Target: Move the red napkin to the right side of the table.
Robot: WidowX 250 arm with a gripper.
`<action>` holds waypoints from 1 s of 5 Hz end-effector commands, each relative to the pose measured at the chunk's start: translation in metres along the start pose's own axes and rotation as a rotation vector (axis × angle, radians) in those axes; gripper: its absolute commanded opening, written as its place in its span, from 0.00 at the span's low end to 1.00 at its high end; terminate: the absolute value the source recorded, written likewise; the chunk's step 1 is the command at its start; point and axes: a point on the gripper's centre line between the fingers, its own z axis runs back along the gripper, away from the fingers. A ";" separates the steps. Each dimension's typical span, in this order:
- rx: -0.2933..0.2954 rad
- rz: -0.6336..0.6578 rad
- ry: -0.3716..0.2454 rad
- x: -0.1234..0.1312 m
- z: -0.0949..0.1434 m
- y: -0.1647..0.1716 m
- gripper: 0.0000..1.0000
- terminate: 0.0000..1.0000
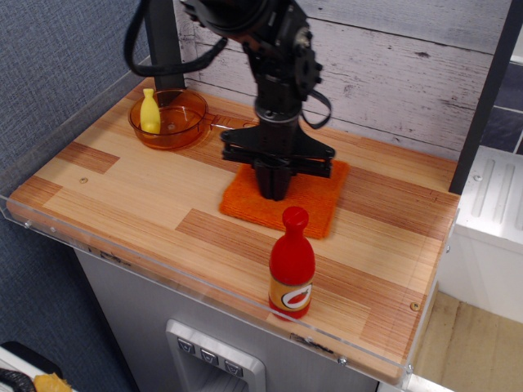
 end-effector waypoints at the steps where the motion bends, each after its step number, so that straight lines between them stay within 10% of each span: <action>1: -0.001 -0.101 0.016 -0.031 0.002 -0.034 0.00 0.00; 5: -0.019 -0.098 0.030 -0.038 0.009 -0.078 0.00 0.00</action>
